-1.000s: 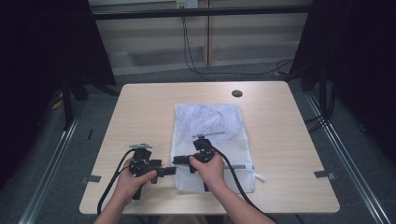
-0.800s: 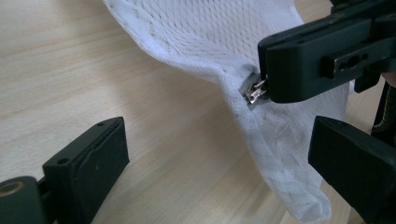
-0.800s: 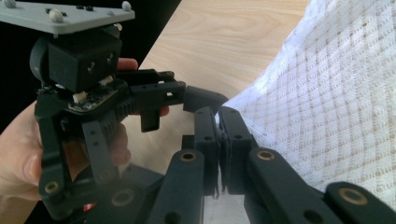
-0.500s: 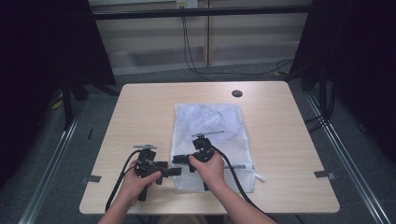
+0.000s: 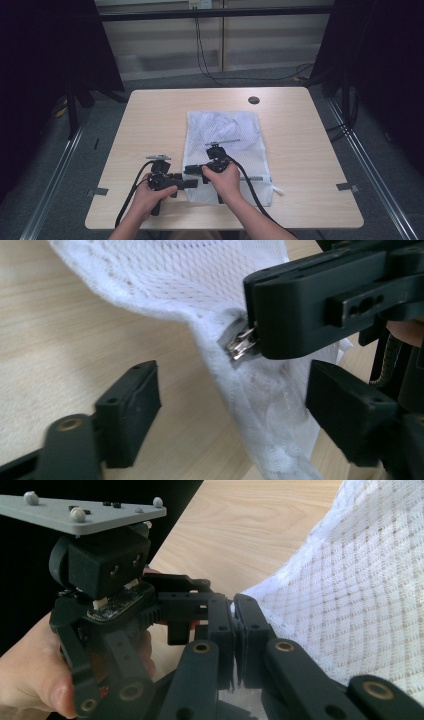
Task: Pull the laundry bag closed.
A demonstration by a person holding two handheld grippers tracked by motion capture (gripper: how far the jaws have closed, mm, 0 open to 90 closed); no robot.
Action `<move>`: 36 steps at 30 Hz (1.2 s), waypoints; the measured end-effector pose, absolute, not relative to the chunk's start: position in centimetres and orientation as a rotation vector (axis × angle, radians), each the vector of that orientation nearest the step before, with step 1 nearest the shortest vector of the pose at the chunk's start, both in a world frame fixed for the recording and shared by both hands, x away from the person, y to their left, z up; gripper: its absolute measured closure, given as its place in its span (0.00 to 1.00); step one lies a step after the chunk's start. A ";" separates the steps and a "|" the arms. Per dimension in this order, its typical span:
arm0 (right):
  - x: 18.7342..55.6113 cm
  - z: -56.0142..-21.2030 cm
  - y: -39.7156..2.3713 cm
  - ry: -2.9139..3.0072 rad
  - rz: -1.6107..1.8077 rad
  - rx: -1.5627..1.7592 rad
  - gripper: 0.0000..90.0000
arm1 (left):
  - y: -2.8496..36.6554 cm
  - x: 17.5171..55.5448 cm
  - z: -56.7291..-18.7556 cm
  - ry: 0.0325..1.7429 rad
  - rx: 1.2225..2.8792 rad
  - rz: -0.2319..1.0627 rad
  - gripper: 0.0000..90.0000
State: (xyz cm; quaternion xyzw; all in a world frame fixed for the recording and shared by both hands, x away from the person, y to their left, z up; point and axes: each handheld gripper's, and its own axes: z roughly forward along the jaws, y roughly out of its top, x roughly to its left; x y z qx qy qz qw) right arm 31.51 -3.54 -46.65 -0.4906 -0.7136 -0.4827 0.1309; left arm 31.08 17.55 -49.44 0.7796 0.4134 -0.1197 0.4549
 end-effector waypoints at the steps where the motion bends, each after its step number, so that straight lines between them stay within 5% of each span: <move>1: 31.5 -46.6 -3.5 -2.071 -1.402 -1.425 0.97 | 17.5 31.1 -49.4 1.002 1.918 -0.285 0.30; 10: 31.4 -46.5 -3.5 -2.059 -1.406 -1.431 0.97 | 17.1 31.1 -49.5 0.973 1.915 -0.319 0.55; 36: 31.4 -46.0 -4.2 -2.035 -1.424 -1.419 0.97 | 17.4 31.3 -48.9 1.030 1.843 -0.399 0.96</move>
